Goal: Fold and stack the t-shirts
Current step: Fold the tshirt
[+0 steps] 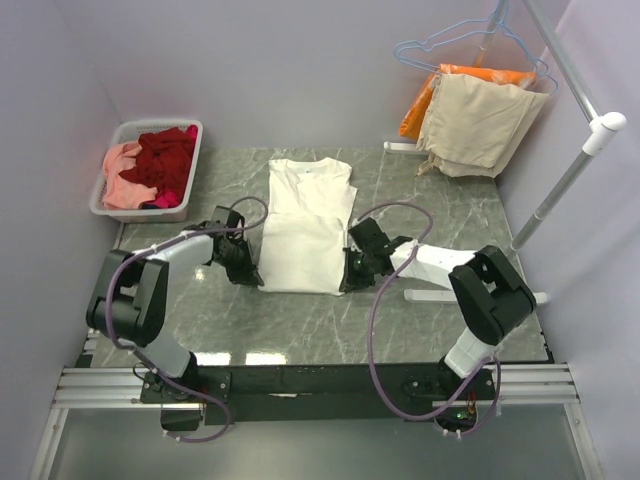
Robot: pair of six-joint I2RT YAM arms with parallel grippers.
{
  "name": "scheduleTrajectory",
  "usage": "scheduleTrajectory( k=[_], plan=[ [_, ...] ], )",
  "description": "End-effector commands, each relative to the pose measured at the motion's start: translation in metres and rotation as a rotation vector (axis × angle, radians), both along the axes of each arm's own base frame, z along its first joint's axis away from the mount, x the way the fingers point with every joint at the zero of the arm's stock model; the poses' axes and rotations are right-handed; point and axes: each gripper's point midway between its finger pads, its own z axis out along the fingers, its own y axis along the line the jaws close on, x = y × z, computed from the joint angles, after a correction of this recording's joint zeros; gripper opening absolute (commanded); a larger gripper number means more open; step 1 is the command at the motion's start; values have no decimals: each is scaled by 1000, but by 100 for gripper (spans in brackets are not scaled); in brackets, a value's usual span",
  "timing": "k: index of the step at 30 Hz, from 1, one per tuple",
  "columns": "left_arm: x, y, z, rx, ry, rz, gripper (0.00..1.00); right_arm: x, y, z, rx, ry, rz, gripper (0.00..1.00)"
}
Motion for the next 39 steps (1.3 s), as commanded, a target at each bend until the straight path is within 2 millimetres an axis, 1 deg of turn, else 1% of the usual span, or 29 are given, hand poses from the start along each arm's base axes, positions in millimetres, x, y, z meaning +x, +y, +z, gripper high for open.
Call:
scheduleTrajectory(
  k=[1, 2, 3, 4, 5, 6, 8, 9, 11, 12, 14, 15, 16, 17, 18, 19, 20, 22, 25, 27, 28, 30, 31, 33, 34, 35, 36, 38, 39],
  plan=[
    [-29, 13, 13, 49, 1, -17, 1, -16, -3, 20, -7, -38, 14, 0],
    [-35, 14, 12, 56, 8, -17, 1, -23, -6, 18, -19, -29, 18, 0],
    [-39, 14, 12, 59, 12, -19, 1, -26, -6, 23, -10, -39, 15, 0],
    [-44, 11, 17, 56, 6, -23, 1, -34, -7, 21, -16, -34, 24, 0],
    [-52, 12, 16, 65, 20, -22, 1, -38, -9, 22, -19, -33, 23, 0],
    [-56, 12, 17, 78, 19, -19, 1, -42, -9, 27, -9, -41, 21, 0],
    [-66, 7, 27, 77, 36, -14, 1, -54, -10, 28, -15, -34, 32, 0],
    [-66, 8, 30, 94, 29, -3, 1, -58, -8, 33, -3, -41, 30, 0],
    [-70, 4, 39, 93, 35, 22, 1, -70, -10, 34, -23, -34, 43, 0],
    [-75, 6, 40, 108, 58, 30, 1, -72, -9, 41, -13, -46, 41, 0],
    [-80, 2, 48, 105, 67, 35, 1, -84, -9, 45, -20, -38, 59, 0],
    [-86, 3, 51, 114, 88, 35, 1, -86, -8, 52, -7, -51, 56, 0],
    [-85, -1, 59, 108, 67, 35, 1, -88, -8, 58, -3, -58, 59, 0],
    [-87, -3, 64, 111, 60, 36, 1, -92, -11, 59, -14, -51, 62, 0],
    [-91, -2, 67, 120, 70, 37, 1, -93, -11, 67, 0, -68, 59, 0],
    [-91, -5, 75, 115, 47, 40, 1, -92, -11, 72, 6, -80, 57, 0],
    [-92, -6, 79, 117, 44, 42, 1, -93, -14, 74, 0, -80, 55, 0],
    [-97, -8, 86, 120, 43, 41, 1, -92, -15, 86, 9, -105, 49, 0],
    [-104, -8, 94, 129, 44, 36, 1, -94, -19, 100, 8, -121, 49, 0],
    [-104, -5, 99, 153, 30, 44, 1, -93, -20, 110, 21, -140, 43, 0],
    [-100, -6, 107, 148, 6, 48, 1, -91, -20, 115, 21, -150, 40, 0],
    [-96, -2, 116, 169, -13, 60, 1, -89, -21, 122, 20, -168, 38, 0],
    [-89, -5, 126, 163, -36, 65, 1, -86, -21, 129, 21, -185, 35, 0],
    [-84, -3, 133, 182, -53, 66, 1, -82, -20, 134, 11, -200, 34, 0],
    [-78, -5, 140, 182, -68, 67, 1, -79, -18, 141, 15, -215, 37, 0],
    [-76, -5, 143, 186, -75, 65, 1, -76, -18, 143, 8, -225, 41, 0],
    [-73, -4, 142, 203, -78, 64, 1, -73, -15, 151, 20, -237, 39, 0],
    [-66, -8, 149, 194, -94, 62, 1, -63, -18, 153, -15, -271, 24, 0],
    [-59, -5, 146, 229, -98, 73, 1, -58, -16, 160, -14, -289, 18, 0]
  ],
)
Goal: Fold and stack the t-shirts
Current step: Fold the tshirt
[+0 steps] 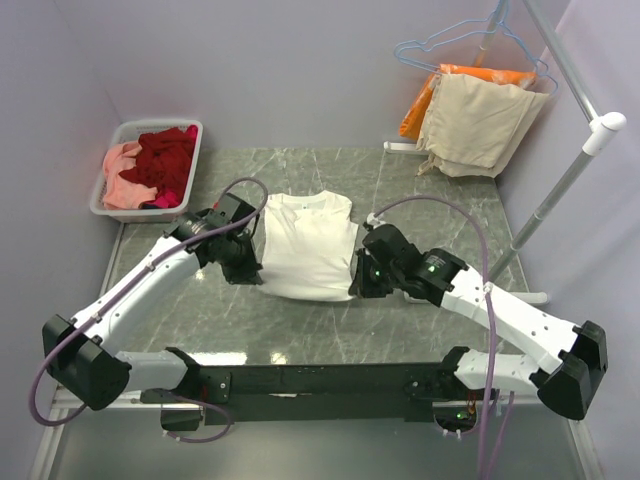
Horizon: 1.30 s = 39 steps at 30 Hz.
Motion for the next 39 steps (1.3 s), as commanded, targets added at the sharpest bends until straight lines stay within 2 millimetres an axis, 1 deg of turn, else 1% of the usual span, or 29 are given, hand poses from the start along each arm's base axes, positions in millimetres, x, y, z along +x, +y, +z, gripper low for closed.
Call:
scheduleTrajectory(
  k=[1, 5, 10, 11, 12, 13, 14, 15, 16, 17, 18, 19, 20, 22, 23, 25, 26, 27, 28, 29, 30, 32, 33, 34, 35, 36, 37, 38, 39],
  plan=[
    [20, 7, 10, 80, -40, 30, 1, 23, -2, 24, -39, -99, -28, 0],
    [44, 4, 17, 118, -85, 50, 1, 54, -8, 31, -70, -148, -67, 0],
    [77, 3, 21, 178, -140, 82, 1, 100, -15, 60, -49, -248, -137, 0],
    [83, 5, 22, 194, -149, 92, 1, 107, -15, 56, -68, -248, -134, 0],
    [90, 6, 17, 212, -141, 99, 1, 118, -19, 62, -69, -264, -154, 0],
    [96, 6, 22, 210, -154, 107, 1, 125, -19, 64, -69, -276, -157, 0],
    [104, 4, 25, 206, -172, 111, 1, 132, -19, 59, -88, -270, -153, 0],
    [111, 7, 20, 217, -162, 122, 1, 139, -17, 63, -82, -283, -156, 0],
    [119, 5, 26, 209, -180, 128, 1, 149, -18, 64, -77, -293, -171, 0],
    [125, 5, 26, 209, -185, 130, 1, 156, -15, 58, -80, -280, -162, 0],
    [134, 8, 19, 231, -171, 138, 1, 163, -13, 62, -72, -291, -162, 0],
    [143, 5, 27, 224, -197, 140, 1, 171, -12, 63, -71, -296, -167, 0],
    [150, 6, 28, 231, -205, 145, 1, 177, -10, 54, -89, -281, -160, 0],
    [167, 6, 26, 258, -216, 154, 1, 190, -6, 58, -84, -293, -165, 0],
    [172, 7, 25, 266, -213, 154, 1, 198, -7, 50, -87, -277, -169, 0],
    [187, 6, 18, 277, -213, 159, 1, 211, -4, 52, -75, -291, -177, 0],
    [191, 7, 16, 280, -209, 162, 1, 219, -6, 43, -87, -280, -184, 0],
    [200, 5, 14, 281, -213, 164, 1, 227, -3, 49, -79, -292, -185, 0],
    [204, 5, 12, 283, -215, 165, 1, 234, -3, 39, -95, -273, -187, 0],
    [208, 4, 11, 283, -217, 163, 1, 241, -4, 37, -99, -273, -187, 0],
    [216, 6, 7, 285, -214, 169, 1, 251, -2, 45, -93, -292, -193, 0],
    [224, 6, 3, 291, -211, 170, 1, 263, 1, 33, -109, -274, -193, 0],
    [233, 8, -1, 293, -209, 175, 1, 275, 0, 43, -98, -294, -210, 0],
    [238, 8, -4, 293, -209, 175, 1, 282, 1, 31, -110, -275, -208, 0],
    [243, 8, -6, 293, -209, 170, 1, 287, 1, 30, -114, -274, -214, 0],
    [253, 8, -11, 296, -208, 173, 1, 298, 0, 39, -104, -293, -227, 0],
    [259, 8, -13, 295, -211, 169, 1, 304, 1, 27, -116, -274, -220, 0],
    [263, 8, -14, 301, -210, 160, 1, 309, 1, 24, -119, -270, -225, 0],
    [276, 7, -18, 299, -215, 164, 1, 316, 2, 30, -109, -283, -229, 0]
  ],
)
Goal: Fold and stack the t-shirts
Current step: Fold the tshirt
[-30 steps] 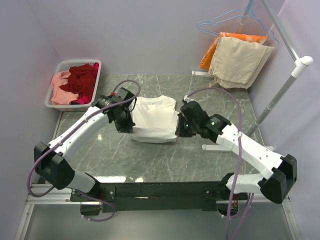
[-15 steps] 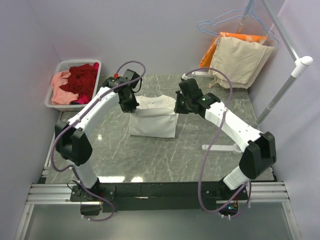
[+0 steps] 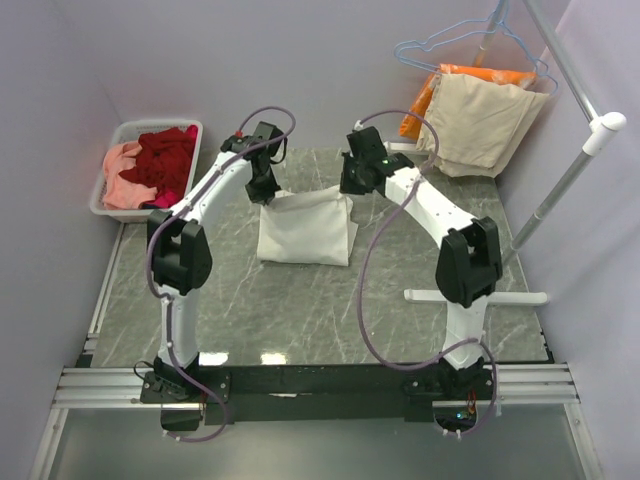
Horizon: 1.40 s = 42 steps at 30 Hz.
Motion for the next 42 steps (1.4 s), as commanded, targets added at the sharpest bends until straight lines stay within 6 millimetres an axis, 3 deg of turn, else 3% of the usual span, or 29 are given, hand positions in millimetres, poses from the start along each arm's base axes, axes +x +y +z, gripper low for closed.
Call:
scheduleTrajectory(
  k=[1, 2, 4, 6, 7, 9, 12, 15, 16, 19, 21, 22, 26, 30, 32, 33, 34, 36, 37, 42],
  plan=[
    [40, 4, 5, 10, -62, -14, 1, 39, -6, 9, -4, -50, -24, 0],
    [44, 3, 2, 5, -50, -22, 1, 46, -5, 13, 4, -61, -27, 0],
    [60, 1, -8, -14, -44, -17, 1, 53, -6, -3, -3, -29, -32, 0],
    [68, -1, -23, -25, -26, -22, 1, 61, -3, -1, 10, -33, -29, 0],
    [71, -3, -29, -31, -25, -28, 1, 64, -5, -12, 7, -13, -34, 0],
    [72, -4, -45, -47, -1, -36, 2, 69, -2, -13, 15, -9, -31, 0],
    [70, -4, -60, -51, 24, -49, 13, 72, 0, -27, 3, 17, -27, 0],
    [76, -5, -66, -65, -7, -66, 42, 78, 0, -33, 10, 17, -40, 18],
    [87, -7, -64, -72, -55, -72, 53, 79, 1, -33, 18, 13, -44, 21],
    [106, -2, -54, -70, -142, -53, 62, 91, 0, -23, 58, -15, -56, 27],
    [125, 3, -33, -60, -223, -28, 64, 97, -1, -20, 69, -18, -66, 28],
    [139, 4, -13, -69, -289, -26, 64, 103, -1, -9, 78, -42, -72, 28],
    [154, 2, 39, -96, -434, -15, 67, 110, -5, 10, 83, -89, -85, 29],
    [144, 0, 55, -125, -462, -36, 71, 102, -7, 21, 91, -87, -85, 29],
    [132, -4, 44, -142, -407, -69, 71, 89, -6, 7, 82, -36, -70, 29],
    [128, -7, 39, -149, -383, -86, 71, 82, -5, 9, 75, -31, -58, 29],
    [121, -12, 30, -154, -353, -114, 70, 70, -7, -10, 49, 14, -52, 29],
    [108, -21, 18, -163, -304, -159, 70, 57, -6, -9, 49, 20, -34, 29],
    [95, -26, 10, -153, -276, -196, 70, 46, -9, -24, 35, 57, -28, 29],
    [70, -43, -9, -148, -231, -266, 70, 10, 4, -26, 68, 101, 19, 28]
  ],
)
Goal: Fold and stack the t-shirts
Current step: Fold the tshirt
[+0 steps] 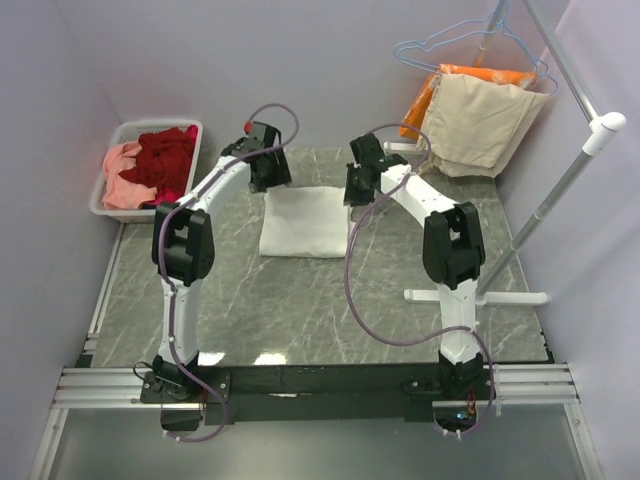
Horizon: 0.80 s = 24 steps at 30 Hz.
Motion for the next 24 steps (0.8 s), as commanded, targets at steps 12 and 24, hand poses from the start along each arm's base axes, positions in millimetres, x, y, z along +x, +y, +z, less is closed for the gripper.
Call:
scheduleTrajectory(
  k=[12, 24],
  plan=[
    [-17, -7, -48, 145, 97, 35, 69, -105, 67, -11, 51, 106, 212, 27],
    [19, 14, -77, 222, 77, 182, 69, -136, 50, -55, -4, 243, 199, 25]
  ],
)
